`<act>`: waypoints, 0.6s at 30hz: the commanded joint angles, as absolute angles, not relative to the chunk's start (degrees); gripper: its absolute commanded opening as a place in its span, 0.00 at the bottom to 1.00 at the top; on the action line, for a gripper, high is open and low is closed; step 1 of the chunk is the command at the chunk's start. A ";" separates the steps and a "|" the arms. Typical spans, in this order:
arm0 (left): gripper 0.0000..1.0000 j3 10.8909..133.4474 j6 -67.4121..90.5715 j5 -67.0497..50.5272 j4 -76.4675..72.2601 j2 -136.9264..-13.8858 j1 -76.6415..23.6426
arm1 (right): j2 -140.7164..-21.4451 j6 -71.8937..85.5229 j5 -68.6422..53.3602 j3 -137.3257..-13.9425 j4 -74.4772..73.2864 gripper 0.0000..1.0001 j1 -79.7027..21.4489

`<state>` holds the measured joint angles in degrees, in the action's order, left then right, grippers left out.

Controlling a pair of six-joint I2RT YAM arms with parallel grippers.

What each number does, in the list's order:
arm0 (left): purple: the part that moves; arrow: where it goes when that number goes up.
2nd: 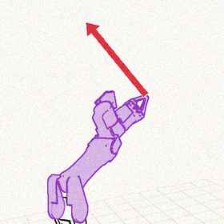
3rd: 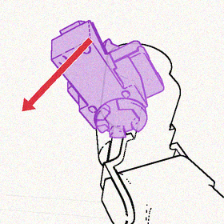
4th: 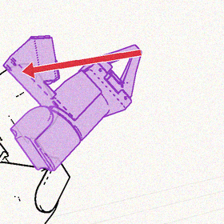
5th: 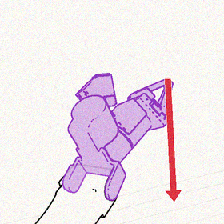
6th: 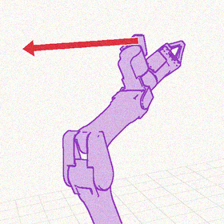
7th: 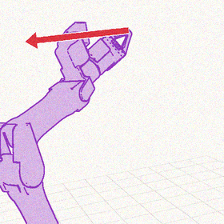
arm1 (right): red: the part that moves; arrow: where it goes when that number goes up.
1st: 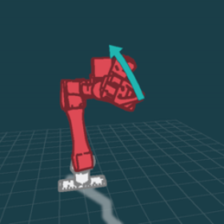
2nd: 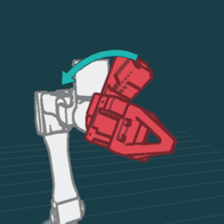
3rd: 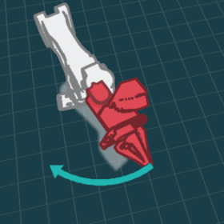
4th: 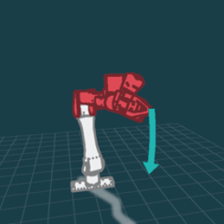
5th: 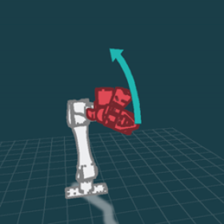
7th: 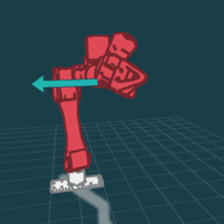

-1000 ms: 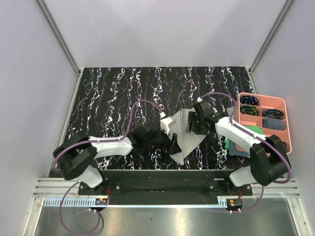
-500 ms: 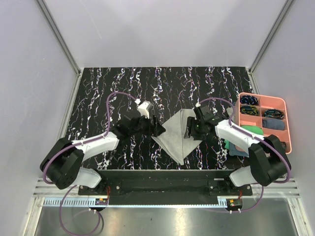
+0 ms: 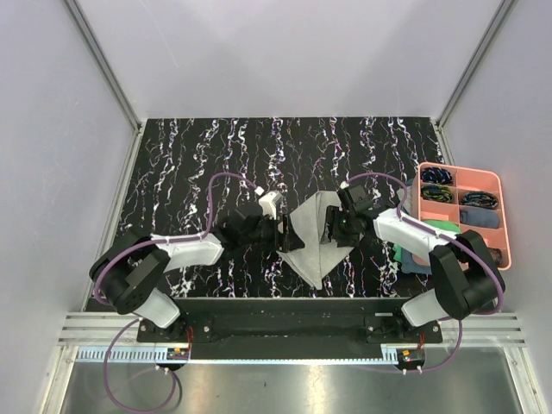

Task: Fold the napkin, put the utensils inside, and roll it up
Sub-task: Fold the napkin

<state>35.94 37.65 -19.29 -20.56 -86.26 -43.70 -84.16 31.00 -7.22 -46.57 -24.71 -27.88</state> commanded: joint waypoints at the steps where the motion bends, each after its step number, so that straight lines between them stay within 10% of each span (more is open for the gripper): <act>1: 0.73 37.26 39.47 -18.64 -22.16 -86.66 -43.51 | -84.20 31.64 -8.53 -47.29 -23.11 0.61 -27.95; 18: 0.73 32.78 38.58 -16.61 -25.31 -88.68 -36.83 | -83.76 31.82 -8.70 -46.49 -23.03 0.62 -28.65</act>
